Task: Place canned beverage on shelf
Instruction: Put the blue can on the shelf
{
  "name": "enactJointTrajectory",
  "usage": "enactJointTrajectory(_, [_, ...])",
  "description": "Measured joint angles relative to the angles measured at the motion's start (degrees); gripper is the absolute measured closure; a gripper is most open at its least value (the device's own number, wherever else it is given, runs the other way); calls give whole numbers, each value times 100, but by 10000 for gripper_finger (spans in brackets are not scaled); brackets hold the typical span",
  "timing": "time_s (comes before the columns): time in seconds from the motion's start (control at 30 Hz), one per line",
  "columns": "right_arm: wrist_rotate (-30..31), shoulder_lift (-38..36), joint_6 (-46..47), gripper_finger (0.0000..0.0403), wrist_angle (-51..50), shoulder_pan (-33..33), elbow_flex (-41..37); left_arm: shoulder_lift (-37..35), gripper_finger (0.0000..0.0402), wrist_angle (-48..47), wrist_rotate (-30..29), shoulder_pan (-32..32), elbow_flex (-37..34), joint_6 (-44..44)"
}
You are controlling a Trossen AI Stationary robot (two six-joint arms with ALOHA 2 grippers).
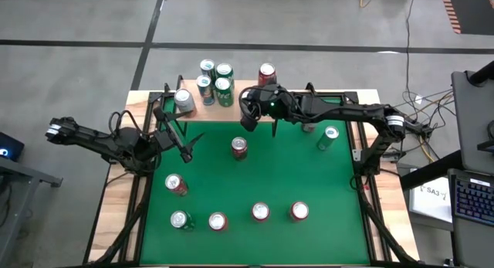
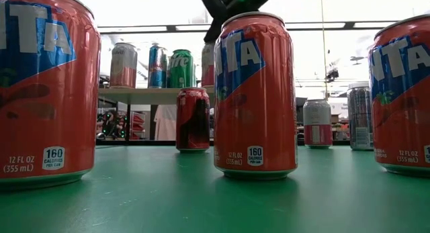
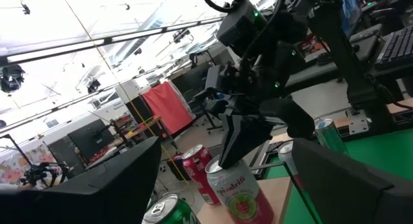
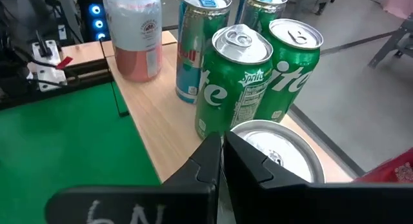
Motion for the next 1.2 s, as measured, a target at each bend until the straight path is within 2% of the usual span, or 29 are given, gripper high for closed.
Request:
enactJointTrajectory(0.27, [367, -1, 240, 394, 143, -15, 212, 0, 68, 0, 0, 0, 2, 2])
enactJointTrajectory(0.5, [367, 215, 196, 394, 251, -41, 402, -2, 68, 0, 0, 0, 4, 9])
enactJointTrajectory(0.9, [350, 611, 311, 394, -663, -63, 963, -6, 68, 0, -98, 2, 7, 68])
enactJointTrajectory(1.2, [323, 596, 111, 394, -819, 39, 967, -7, 68, 0, -103, 0, 7, 70])
